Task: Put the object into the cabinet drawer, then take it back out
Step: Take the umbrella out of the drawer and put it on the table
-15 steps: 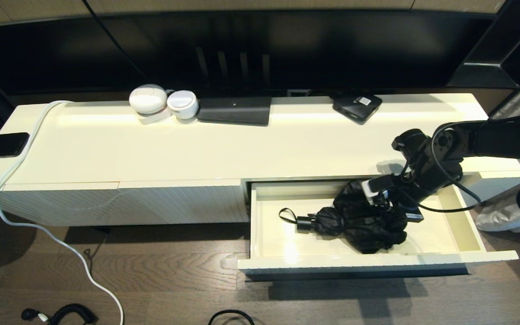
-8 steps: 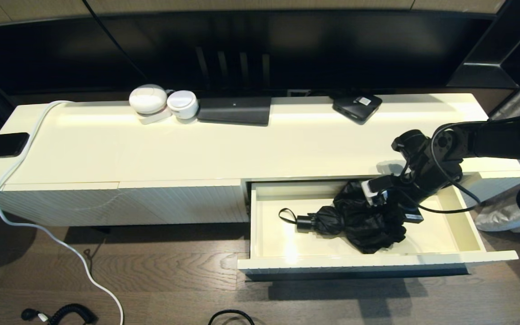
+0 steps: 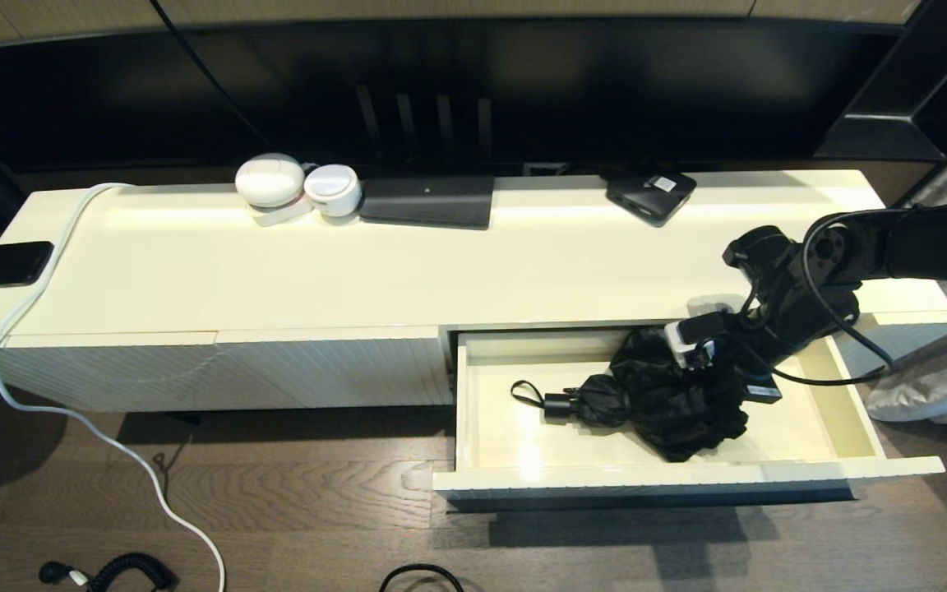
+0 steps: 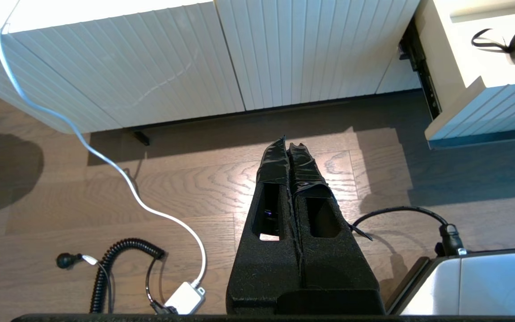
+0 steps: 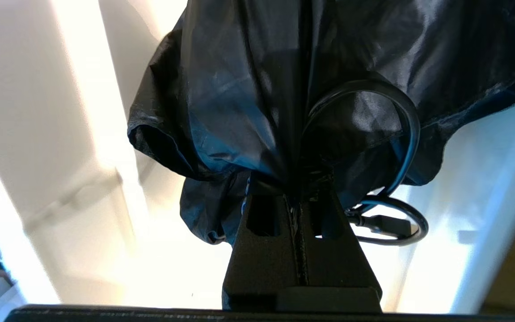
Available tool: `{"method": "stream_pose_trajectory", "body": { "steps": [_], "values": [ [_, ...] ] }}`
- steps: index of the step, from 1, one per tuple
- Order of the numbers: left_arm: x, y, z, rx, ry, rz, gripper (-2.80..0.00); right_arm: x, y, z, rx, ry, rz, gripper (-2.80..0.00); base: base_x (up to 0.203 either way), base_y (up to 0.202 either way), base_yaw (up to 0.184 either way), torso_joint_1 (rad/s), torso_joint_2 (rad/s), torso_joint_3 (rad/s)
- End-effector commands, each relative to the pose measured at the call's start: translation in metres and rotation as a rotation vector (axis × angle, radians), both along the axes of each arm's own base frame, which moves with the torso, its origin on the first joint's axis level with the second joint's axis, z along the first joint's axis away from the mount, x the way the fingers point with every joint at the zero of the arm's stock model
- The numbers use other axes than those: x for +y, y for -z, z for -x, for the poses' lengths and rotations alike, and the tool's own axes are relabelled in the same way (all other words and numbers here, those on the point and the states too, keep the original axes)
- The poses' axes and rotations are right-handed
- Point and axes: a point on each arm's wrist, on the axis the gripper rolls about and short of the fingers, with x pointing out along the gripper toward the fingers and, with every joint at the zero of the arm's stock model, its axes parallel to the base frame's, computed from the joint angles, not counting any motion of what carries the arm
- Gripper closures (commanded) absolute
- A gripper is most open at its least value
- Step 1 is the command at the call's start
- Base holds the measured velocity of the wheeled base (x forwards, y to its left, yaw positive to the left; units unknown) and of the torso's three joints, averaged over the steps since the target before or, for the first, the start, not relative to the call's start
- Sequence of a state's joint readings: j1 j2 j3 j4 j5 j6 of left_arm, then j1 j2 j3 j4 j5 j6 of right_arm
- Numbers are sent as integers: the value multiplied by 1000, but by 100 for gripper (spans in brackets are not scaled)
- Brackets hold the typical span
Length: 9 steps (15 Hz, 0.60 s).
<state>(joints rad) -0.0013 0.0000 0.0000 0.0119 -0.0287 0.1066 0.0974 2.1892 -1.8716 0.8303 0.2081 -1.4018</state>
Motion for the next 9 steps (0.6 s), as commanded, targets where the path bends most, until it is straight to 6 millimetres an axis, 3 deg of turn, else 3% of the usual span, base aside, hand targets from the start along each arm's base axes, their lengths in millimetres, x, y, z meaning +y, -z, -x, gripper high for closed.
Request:
{"method": "stream_pose_trajectory", "body": {
  "steps": [1, 9],
  "values": [
    [0, 0, 0, 0, 1, -1, 0, -1, -21, 13, -42, -4, -5, 0, 0, 0, 0, 0, 0, 0],
    [0, 0, 0, 0, 0, -1, 0, -6, -74, 61, -141, 14, -24, 0, 0, 0, 0, 0, 0, 0]
  ]
}}
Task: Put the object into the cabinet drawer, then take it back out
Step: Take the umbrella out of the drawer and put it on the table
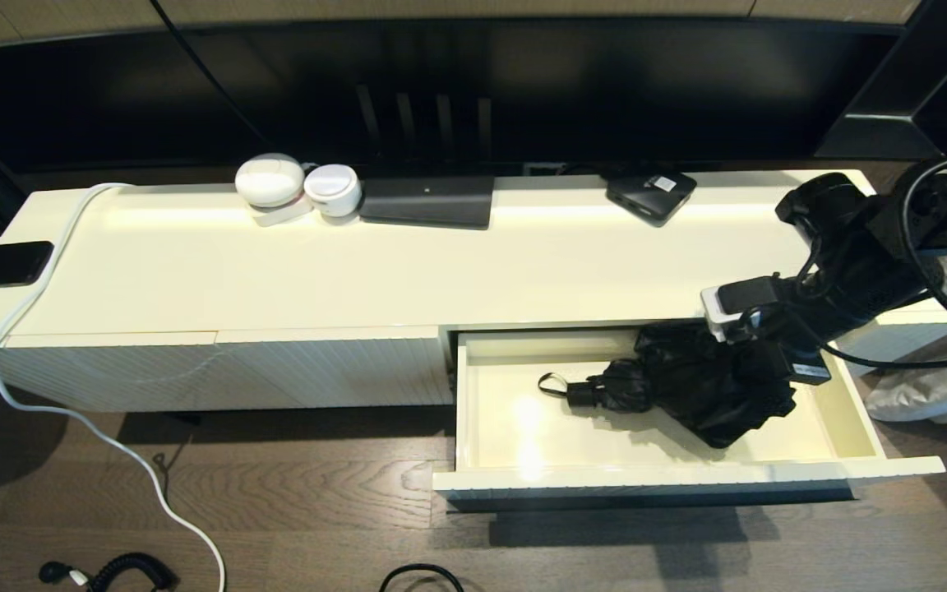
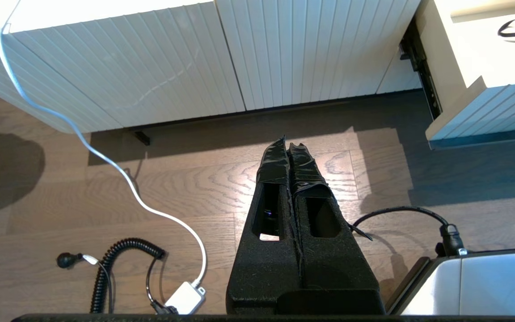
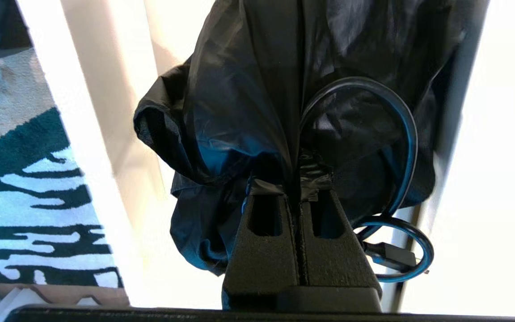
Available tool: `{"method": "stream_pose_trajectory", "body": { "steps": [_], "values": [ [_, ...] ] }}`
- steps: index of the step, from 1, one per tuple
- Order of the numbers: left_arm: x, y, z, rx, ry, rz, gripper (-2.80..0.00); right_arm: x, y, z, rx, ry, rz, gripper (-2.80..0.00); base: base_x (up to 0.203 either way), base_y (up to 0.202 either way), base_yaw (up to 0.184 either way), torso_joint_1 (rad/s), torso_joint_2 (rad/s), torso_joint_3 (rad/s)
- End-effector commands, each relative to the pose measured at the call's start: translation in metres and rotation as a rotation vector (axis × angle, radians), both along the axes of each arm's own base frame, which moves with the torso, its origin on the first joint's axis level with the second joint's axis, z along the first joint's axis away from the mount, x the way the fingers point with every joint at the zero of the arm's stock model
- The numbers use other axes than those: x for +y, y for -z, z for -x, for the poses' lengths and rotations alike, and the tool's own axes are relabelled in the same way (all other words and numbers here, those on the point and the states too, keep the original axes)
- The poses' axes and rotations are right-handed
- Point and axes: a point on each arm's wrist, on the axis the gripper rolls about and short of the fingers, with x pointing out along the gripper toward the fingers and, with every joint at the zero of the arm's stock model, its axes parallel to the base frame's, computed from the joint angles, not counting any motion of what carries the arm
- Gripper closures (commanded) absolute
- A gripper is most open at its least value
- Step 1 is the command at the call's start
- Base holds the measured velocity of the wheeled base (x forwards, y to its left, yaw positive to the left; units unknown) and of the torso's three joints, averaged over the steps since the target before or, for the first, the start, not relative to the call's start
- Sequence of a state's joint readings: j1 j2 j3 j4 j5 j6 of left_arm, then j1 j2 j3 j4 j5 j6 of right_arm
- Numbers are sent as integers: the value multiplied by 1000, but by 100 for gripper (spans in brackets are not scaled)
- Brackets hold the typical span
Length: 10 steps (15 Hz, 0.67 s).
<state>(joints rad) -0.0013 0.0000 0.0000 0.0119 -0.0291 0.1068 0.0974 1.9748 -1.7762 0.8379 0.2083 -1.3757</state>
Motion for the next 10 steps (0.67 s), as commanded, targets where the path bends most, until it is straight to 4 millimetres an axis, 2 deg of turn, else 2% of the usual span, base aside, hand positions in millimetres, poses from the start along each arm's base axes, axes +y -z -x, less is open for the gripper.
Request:
{"method": "stream_pose_trajectory", "body": {
  "steps": [1, 4, 5, 6, 8, 10],
  "values": [
    [0, 0, 0, 0, 0, -1, 0, -1, -18, 18, -44, -9, -2, 0, 0, 0, 0, 0, 0, 0],
    [0, 0, 0, 0, 0, -1, 0, -4, -37, 37, -92, -7, -4, 0, 0, 0, 0, 0, 0, 0],
    [0, 0, 0, 0, 0, -1, 0, -4, -37, 38, -92, -7, -4, 0, 0, 0, 0, 0, 0, 0],
    [0, 0, 0, 0, 0, -1, 0, -5, -44, 45, -113, -6, -5, 0, 0, 0, 0, 0, 0, 0],
    [0, 0, 0, 0, -1, -1, 0, -7, -69, 73, -181, -5, -10, 0, 0, 0, 0, 0, 0, 0],
    [0, 0, 0, 0, -1, -1, 0, -8, -76, 84, -191, -4, -10, 0, 0, 0, 0, 0, 0, 0]
  ]
}}
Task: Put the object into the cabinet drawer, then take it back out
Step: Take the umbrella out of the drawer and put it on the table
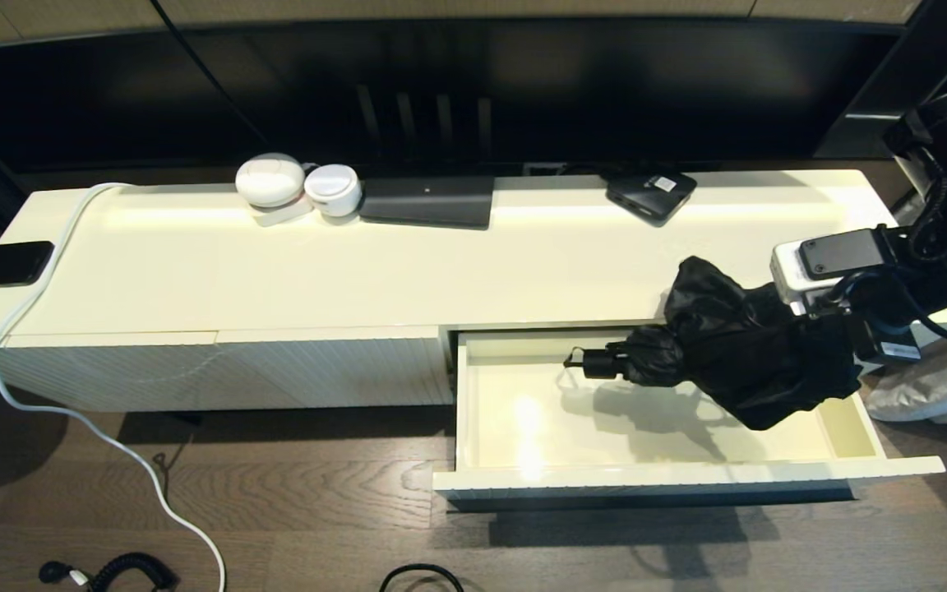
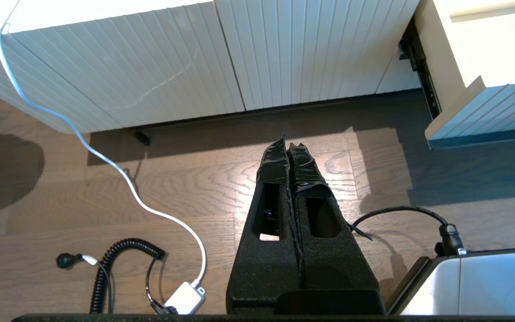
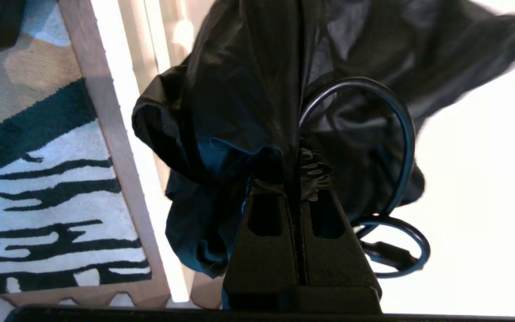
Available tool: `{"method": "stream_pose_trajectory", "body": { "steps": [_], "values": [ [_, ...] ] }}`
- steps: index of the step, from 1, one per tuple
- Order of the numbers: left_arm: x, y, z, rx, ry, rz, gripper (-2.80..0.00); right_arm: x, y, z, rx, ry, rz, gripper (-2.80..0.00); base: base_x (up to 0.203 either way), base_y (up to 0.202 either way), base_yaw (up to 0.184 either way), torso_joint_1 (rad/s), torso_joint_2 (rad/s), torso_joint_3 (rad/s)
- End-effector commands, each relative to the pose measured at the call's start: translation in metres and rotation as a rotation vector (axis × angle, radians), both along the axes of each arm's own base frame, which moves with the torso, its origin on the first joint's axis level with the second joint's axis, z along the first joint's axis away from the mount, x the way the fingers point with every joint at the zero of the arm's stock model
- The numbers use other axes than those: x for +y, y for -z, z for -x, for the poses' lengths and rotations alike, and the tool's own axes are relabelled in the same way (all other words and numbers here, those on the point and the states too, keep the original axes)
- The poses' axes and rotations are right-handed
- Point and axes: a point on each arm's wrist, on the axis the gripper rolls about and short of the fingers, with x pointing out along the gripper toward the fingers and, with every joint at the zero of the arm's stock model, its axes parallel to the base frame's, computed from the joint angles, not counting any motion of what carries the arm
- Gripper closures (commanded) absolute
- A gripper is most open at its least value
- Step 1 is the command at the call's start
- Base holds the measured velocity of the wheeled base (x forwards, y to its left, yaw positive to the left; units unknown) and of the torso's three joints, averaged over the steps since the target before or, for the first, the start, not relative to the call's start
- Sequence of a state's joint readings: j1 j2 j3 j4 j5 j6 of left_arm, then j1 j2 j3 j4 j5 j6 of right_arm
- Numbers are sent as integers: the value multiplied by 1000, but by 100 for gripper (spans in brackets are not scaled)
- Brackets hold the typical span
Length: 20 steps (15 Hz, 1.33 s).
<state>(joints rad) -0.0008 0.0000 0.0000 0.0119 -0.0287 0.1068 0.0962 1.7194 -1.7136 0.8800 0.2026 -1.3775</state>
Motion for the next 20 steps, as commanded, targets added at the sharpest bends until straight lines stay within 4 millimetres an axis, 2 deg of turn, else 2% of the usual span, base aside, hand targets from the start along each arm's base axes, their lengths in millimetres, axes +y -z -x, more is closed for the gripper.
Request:
{"method": "stream_pose_trajectory", "body": {
  "steps": [1, 3, 4, 6, 7, 9, 12, 17, 19, 20],
  "values": [
    [0, 0, 0, 0, 0, -1, 0, -2, -23, 28, -75, -8, -4, 0, 0, 0, 0, 0, 0, 0],
    [0, 0, 0, 0, 0, -1, 0, -5, -39, 54, -126, -9, -12, 0, 0, 0, 0, 0, 0, 0],
    [0, 0, 0, 0, 1, -1, 0, -5, -43, 61, -138, -2, -20, 0, 0, 0, 0, 0, 0, 0],
    [0, 0, 0, -1, 1, -1, 0, -6, -45, 63, -142, 5, -29, 0, 0, 0, 0, 0, 0, 0],
    [0, 0, 0, 0, 0, -1, 0, -6, -52, 71, -173, 8, -36, 0, 0, 0, 0, 0, 0, 0],
    [0, 0, 0, 0, 1, -1, 0, -6, -57, 70, -192, 20, -51, 0, 0, 0, 0, 0, 0, 0],
    [0, 0, 0, 0, 0, -1, 0, 3, -62, 50, -246, 30, -105, 0, 0, 0, 0, 0, 0, 0],
    [0, 0, 0, 0, 0, -1, 0, 15, -46, -8, -308, 66, -180, 0, 0, 0, 0, 0, 0, 0],
    [0, 0, 0, 0, 1, -1, 0, 17, -45, -15, -321, 76, -194, 0, 0, 0, 0, 0, 0, 0],
    [0, 0, 0, 0, 1, -1, 0, 18, -37, -27, -302, 82, -193, 0, 0, 0, 0, 0, 0, 0]
  ]
}}
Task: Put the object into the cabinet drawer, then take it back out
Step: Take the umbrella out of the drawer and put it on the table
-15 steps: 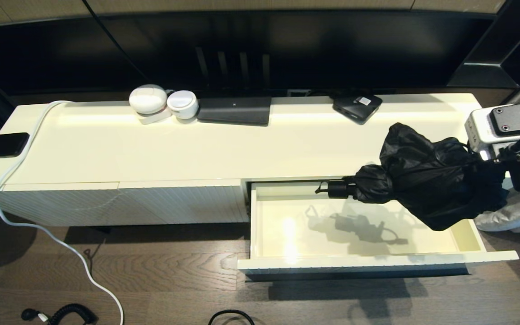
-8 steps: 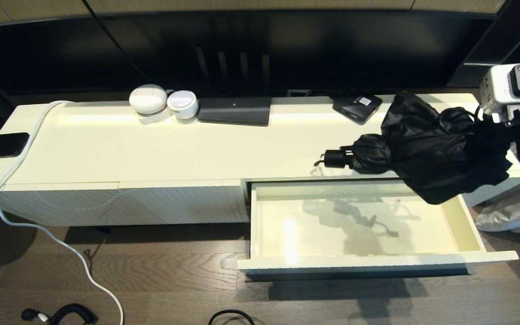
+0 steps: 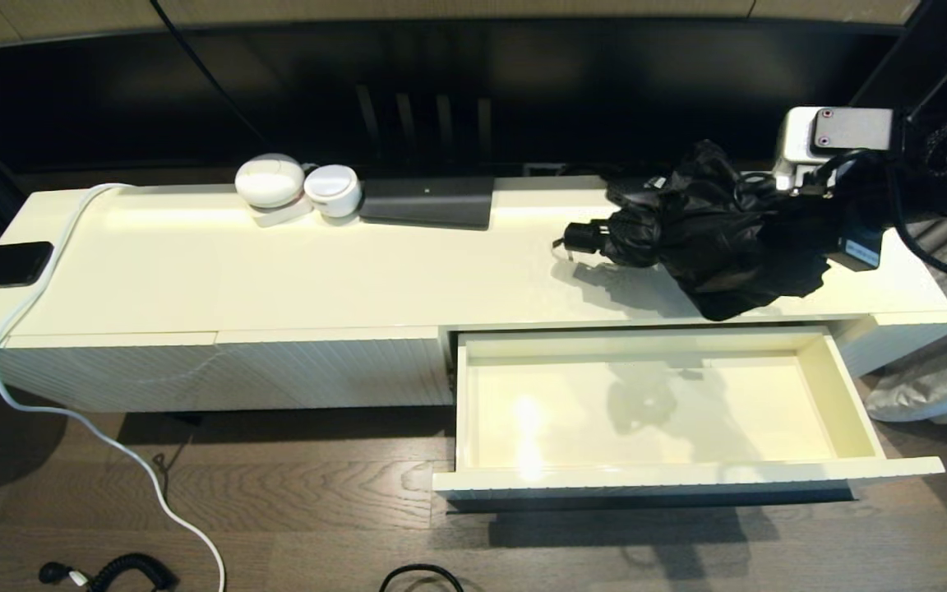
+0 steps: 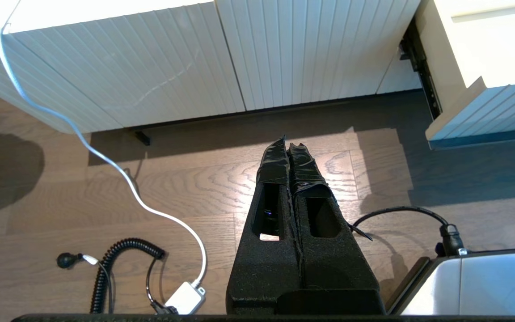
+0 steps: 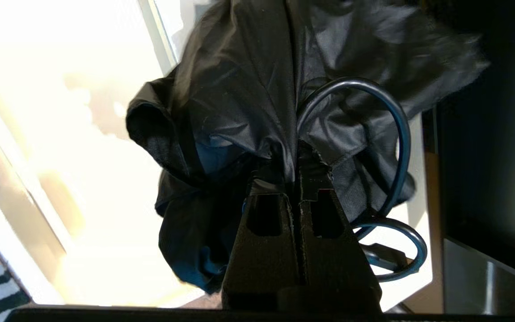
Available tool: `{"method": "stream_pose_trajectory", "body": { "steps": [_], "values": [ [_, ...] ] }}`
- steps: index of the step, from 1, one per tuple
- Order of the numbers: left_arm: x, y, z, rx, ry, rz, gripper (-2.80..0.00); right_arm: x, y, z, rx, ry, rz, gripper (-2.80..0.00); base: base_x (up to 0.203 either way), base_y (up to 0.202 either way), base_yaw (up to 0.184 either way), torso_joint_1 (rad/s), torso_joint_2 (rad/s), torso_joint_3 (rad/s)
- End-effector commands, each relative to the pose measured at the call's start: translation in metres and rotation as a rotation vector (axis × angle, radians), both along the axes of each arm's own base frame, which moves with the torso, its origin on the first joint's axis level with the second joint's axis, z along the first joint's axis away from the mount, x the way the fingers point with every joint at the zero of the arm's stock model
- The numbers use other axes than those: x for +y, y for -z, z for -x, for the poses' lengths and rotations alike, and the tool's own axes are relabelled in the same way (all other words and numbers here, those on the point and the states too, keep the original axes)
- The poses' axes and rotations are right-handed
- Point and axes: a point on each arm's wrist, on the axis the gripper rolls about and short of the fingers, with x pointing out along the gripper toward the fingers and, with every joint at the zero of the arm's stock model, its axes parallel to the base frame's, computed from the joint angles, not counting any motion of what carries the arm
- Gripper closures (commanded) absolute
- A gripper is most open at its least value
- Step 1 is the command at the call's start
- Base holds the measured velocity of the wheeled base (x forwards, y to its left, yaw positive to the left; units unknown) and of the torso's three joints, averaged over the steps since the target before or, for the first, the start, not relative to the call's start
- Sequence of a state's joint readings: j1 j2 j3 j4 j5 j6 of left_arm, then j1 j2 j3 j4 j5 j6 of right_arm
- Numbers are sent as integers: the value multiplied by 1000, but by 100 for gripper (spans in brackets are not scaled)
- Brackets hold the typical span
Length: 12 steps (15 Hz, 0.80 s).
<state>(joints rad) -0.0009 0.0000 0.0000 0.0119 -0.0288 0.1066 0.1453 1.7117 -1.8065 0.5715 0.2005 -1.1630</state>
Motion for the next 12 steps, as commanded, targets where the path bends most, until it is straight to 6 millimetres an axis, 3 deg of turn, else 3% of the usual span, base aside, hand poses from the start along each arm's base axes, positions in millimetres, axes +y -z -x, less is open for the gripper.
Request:
{"method": "stream_pose_trajectory", "body": {
  "steps": [1, 4, 12],
  "values": [
    [0, 0, 0, 0, 1, -1, 0, 4, 20, -28, 54, -2, 12, 0, 0, 0, 0, 0, 0, 0],
    [0, 0, 0, 0, 1, -1, 0, 11, 35, -54, 74, 11, 16, 0, 0, 0, 0, 0, 0, 0],
    [0, 0, 0, 0, 0, -1, 0, 11, 66, -97, 54, 37, -6, 0, 0, 0, 0, 0, 0, 0]
  ]
}}
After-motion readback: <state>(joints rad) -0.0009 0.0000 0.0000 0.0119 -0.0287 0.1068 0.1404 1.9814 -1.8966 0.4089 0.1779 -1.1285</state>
